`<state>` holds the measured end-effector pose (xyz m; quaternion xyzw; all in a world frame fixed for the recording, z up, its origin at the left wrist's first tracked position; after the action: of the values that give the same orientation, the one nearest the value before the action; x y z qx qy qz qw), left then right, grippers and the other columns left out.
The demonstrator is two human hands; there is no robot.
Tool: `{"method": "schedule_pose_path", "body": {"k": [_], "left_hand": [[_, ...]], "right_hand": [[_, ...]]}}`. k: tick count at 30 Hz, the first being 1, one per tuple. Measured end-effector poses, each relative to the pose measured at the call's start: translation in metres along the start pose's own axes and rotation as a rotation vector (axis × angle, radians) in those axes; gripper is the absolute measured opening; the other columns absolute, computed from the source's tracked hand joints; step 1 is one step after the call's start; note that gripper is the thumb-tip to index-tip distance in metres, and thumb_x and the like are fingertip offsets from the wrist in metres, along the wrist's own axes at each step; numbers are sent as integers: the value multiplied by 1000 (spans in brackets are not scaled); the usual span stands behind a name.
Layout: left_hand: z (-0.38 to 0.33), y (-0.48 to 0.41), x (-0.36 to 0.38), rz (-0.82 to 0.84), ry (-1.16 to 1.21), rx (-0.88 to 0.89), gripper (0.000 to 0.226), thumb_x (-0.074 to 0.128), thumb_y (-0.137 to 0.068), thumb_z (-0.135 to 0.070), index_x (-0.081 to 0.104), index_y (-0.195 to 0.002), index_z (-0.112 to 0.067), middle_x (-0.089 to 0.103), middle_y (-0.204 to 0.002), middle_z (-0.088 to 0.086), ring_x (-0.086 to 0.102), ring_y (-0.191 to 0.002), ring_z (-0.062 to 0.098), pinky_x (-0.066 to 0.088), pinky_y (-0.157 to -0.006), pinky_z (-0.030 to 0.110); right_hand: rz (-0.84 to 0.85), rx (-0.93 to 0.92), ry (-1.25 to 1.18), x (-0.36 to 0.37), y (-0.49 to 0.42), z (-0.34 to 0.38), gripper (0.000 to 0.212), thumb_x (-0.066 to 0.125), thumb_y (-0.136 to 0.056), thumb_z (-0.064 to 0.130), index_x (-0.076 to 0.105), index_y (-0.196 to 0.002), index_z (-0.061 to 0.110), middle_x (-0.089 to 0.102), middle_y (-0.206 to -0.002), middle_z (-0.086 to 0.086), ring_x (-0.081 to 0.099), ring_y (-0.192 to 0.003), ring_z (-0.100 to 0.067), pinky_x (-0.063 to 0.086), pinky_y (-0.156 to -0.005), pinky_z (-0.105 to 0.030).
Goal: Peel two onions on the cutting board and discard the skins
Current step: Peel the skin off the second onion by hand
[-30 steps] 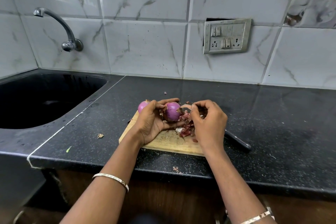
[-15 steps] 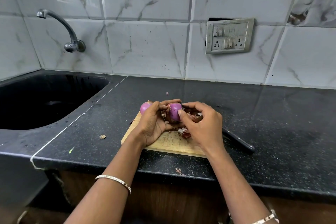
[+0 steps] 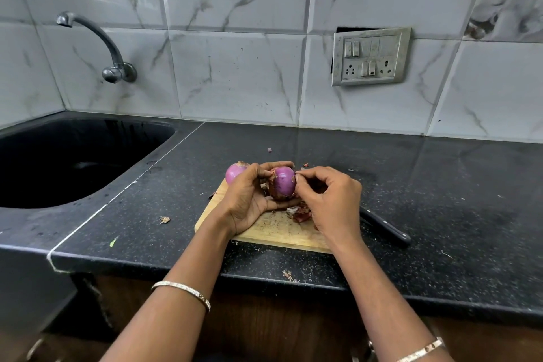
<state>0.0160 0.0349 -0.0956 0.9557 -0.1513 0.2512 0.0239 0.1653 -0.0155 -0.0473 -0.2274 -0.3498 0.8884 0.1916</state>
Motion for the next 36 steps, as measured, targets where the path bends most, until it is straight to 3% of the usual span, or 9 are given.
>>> {"method": "schedule_pose_path", "body": {"k": [4, 10, 15, 22, 36], "left_hand": [[-1, -1, -1, -11, 11, 9, 47, 34, -96, -10, 59, -132, 7, 51, -141, 34, 70, -95, 33, 61, -83, 51], [-1, -1, -2, -27, 6, 12, 46, 35, -97, -9, 58, -134, 6, 52, -141, 34, 62, -107, 39, 58, -92, 53], [0, -2, -2, -20, -17, 7, 45, 37, -97, -9, 60, -132, 5, 53, -140, 33, 68, -102, 36, 61, -86, 49], [2, -2, -2, -16, -24, -2, 44, 37, -97, -8, 60, -130, 7, 52, -141, 33, 68, -100, 36, 61, -87, 51], [0, 1, 2, -7, -26, -8, 44, 36, -98, -8, 60, -132, 6, 54, -139, 33, 63, -110, 41, 57, -94, 55]], "right_hand": [[8, 32, -14, 0, 1, 0, 7, 78, -83, 12, 79, -82, 19, 71, -73, 17, 68, -72, -1, 54, -68, -14], [24, 0, -3, 1, 2, 3, 8, 81, -82, 15, 82, -88, 20, 72, -77, 18, 69, -75, 2, 52, -71, -10], [33, 50, -46, 0, 1, -4, 9, 83, -83, 14, 83, -88, 22, 70, -76, 24, 70, -80, 6, 50, -76, -8], [40, 93, -39, 1, 2, -4, 9, 80, -84, 14, 81, -84, 23, 72, -73, 20, 70, -74, 2, 52, -70, -11], [30, 76, 69, 5, 1, -4, 4, 74, -83, 14, 73, -83, 18, 69, -76, 11, 65, -71, -4, 56, -69, -26]]}}
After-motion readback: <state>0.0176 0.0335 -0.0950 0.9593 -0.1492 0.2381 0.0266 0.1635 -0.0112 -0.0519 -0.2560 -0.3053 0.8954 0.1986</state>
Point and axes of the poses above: each hand's wrist, its own y-axis away from the middle knuckle, its own x-axis out of the palm, z = x × y, the point moved 7 cm from there along -y, towards the middle knuckle
